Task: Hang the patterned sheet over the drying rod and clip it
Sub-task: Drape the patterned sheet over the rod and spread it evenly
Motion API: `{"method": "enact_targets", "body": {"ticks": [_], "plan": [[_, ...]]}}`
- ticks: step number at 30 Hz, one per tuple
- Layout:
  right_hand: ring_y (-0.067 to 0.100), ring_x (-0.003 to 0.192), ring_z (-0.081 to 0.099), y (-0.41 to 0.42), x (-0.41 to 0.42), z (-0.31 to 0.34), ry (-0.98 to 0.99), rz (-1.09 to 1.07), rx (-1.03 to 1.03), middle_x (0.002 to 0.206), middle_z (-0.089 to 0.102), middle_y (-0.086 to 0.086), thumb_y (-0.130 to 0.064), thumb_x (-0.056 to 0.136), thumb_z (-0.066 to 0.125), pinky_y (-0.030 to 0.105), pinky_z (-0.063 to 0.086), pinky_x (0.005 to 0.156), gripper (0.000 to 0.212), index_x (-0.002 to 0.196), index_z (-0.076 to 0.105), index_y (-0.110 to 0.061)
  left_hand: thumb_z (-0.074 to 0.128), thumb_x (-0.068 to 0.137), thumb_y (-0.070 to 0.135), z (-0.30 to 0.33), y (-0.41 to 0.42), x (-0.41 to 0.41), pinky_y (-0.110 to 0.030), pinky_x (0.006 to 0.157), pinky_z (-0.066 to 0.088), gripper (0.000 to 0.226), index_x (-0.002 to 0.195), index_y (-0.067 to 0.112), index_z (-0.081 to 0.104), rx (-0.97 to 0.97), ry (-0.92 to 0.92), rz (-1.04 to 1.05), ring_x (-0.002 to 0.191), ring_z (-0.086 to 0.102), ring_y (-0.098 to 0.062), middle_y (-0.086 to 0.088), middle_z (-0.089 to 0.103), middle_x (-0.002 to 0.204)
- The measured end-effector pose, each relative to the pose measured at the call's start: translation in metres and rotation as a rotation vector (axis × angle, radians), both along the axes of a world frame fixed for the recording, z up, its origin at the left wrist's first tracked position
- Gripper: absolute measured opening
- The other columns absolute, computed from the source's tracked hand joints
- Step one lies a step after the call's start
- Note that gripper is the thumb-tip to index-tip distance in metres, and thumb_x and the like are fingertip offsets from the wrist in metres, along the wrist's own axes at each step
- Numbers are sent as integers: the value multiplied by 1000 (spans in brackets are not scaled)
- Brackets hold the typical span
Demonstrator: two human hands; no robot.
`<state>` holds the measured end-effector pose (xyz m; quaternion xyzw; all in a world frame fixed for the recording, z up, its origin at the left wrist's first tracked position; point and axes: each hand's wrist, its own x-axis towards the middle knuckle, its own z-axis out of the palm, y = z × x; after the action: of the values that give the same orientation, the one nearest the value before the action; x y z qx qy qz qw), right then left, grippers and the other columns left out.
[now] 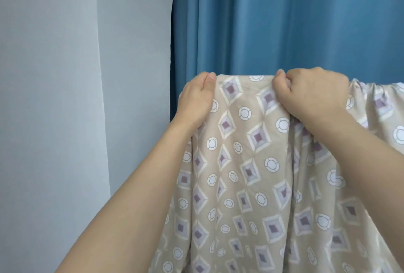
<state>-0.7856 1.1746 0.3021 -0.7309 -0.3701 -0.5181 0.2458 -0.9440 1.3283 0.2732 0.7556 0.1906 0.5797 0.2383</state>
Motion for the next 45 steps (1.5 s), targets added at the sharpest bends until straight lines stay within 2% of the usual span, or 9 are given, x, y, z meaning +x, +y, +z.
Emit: {"method": "enact_targets", "body": {"ticks": [5,11,15,19,23,29,32,38,45], "plan": [[25,45,33,-6,6,-1,-18,-1,1,48,41,7,-39,96,32,25,17,50,53,51,38,-13,47,99,28,13,1,0,-35,75,53,23,88,15,63,-379,-153,-293,71,61,-18,-2,67,82],[29,53,42,-3,4,-2,-56,11,-45,50,39,3,-39,98,29,26,15,49,49,57,40,-14,40,85,23,11,24,-3,-34,71,39,25,60,23,41,-470,-180,6,68,42,-20,1,46,67],[29,55,44,4,-2,0,-48,23,-52,51,39,1,-39,99,26,27,18,50,50,58,42,-16,32,99,24,18,3,-2,-36,88,24,26,99,17,57,-211,-4,584,110,40,-26,-2,54,107],[29,57,47,0,1,0,-69,43,-66,57,48,2,-37,100,24,29,23,52,48,65,46,-13,38,99,37,21,-27,7,-31,89,20,25,102,27,61,122,-49,354,112,36,-15,10,54,114],[29,63,46,-9,6,4,-17,75,-119,63,47,1,-39,102,22,31,27,56,44,72,44,-15,39,102,18,27,-45,14,-30,98,25,26,102,21,64,171,148,49,88,27,24,15,54,85],[29,69,45,-19,8,10,74,126,-162,70,49,3,-40,102,22,34,30,62,45,69,44,-19,34,94,9,33,-17,13,-37,95,25,29,109,18,57,-14,125,431,115,44,-27,0,62,114],[29,70,48,-21,10,13,87,88,-178,71,52,3,-41,102,21,33,31,63,48,72,52,-18,40,87,7,30,-4,5,-38,93,27,30,109,15,58,-165,110,594,116,44,-31,-6,59,120],[30,71,48,-19,5,17,121,93,-205,72,53,3,-39,101,22,33,32,63,47,67,48,-19,44,97,26,24,-58,40,-34,95,25,19,97,24,63,432,160,295,104,50,-20,10,60,102],[31,68,48,-42,10,22,122,186,-135,63,50,2,-37,100,28,34,31,59,47,61,40,-16,40,86,5,34,-46,29,-37,86,25,20,94,16,54,210,155,561,100,52,-29,-2,60,96]]}}
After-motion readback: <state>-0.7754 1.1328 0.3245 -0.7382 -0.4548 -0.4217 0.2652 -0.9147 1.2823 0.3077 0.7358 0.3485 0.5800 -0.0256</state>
